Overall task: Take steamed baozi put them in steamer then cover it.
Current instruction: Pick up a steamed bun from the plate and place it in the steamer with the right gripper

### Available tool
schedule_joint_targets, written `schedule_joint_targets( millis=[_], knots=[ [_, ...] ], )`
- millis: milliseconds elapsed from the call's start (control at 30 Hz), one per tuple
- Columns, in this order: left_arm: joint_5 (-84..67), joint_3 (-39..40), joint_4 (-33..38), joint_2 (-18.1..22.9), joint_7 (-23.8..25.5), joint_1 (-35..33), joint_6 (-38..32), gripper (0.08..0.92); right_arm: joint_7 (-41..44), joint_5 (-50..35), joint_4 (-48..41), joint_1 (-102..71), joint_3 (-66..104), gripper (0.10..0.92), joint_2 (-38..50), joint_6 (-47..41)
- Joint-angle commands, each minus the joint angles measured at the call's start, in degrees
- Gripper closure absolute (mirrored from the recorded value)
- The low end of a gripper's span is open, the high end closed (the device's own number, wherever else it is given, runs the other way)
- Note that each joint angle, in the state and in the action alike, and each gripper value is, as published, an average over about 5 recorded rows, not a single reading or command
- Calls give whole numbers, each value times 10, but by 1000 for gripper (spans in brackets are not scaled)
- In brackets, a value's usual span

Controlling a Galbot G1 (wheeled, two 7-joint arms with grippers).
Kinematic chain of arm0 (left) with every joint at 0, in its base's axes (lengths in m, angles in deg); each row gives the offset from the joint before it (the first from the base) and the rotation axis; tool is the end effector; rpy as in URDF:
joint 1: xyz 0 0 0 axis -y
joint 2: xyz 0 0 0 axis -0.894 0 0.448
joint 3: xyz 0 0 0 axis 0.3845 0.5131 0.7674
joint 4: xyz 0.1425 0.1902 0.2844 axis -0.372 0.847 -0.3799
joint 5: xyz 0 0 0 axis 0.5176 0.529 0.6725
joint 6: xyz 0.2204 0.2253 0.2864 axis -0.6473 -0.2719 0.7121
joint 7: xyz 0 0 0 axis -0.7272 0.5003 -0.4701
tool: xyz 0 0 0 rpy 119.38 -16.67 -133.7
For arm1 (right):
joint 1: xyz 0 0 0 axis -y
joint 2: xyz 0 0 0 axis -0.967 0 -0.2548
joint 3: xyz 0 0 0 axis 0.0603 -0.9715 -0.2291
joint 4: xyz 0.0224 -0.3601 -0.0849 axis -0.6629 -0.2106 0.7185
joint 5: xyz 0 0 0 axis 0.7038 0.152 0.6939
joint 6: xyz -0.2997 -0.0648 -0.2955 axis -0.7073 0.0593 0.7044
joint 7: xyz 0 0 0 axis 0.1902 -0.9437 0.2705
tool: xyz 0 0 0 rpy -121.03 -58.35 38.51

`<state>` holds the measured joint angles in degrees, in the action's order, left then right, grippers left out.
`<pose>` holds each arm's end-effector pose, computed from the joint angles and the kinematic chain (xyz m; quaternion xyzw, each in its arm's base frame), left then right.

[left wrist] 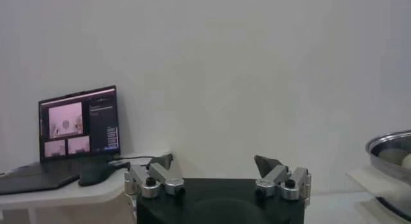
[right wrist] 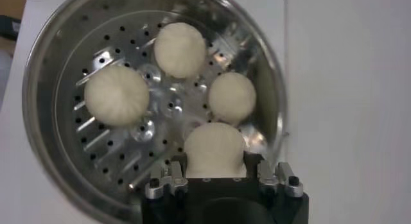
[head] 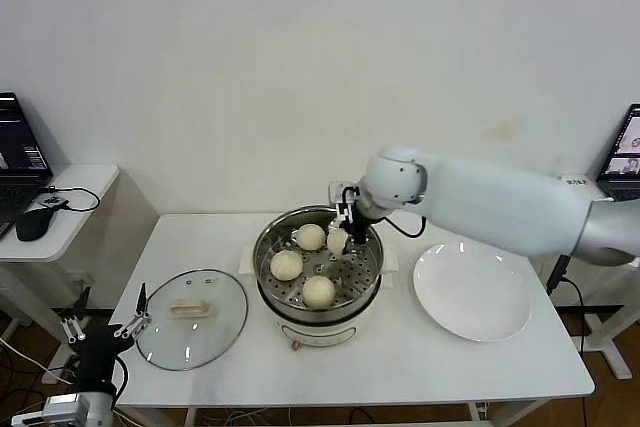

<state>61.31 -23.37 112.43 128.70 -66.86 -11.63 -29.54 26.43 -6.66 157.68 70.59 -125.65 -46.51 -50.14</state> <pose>0.2099 0.1331 -0.3007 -0.0989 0.9905 0.0950 0.0132 0.5675 0.1531 -0.1081 0.4949 -0.5945 0.5438 0.3254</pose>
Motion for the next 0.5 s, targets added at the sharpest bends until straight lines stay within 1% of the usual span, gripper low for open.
schedule_joint_targets(
  millis=[33, 433, 500],
  knots=[
    [0, 0, -2, 0, 0, 1, 0, 177, -17, 8, -23, -31, -13, 457, -32, -18],
    [0, 3, -6, 2, 0, 4, 1, 177, -10, 20, -8, -29, -10, 457, -7, -18],
    [1, 4, -6, 2, 0, 5, 1, 177, -10, 18, -1, -29, -4, 436, 0, -18]
  ],
)
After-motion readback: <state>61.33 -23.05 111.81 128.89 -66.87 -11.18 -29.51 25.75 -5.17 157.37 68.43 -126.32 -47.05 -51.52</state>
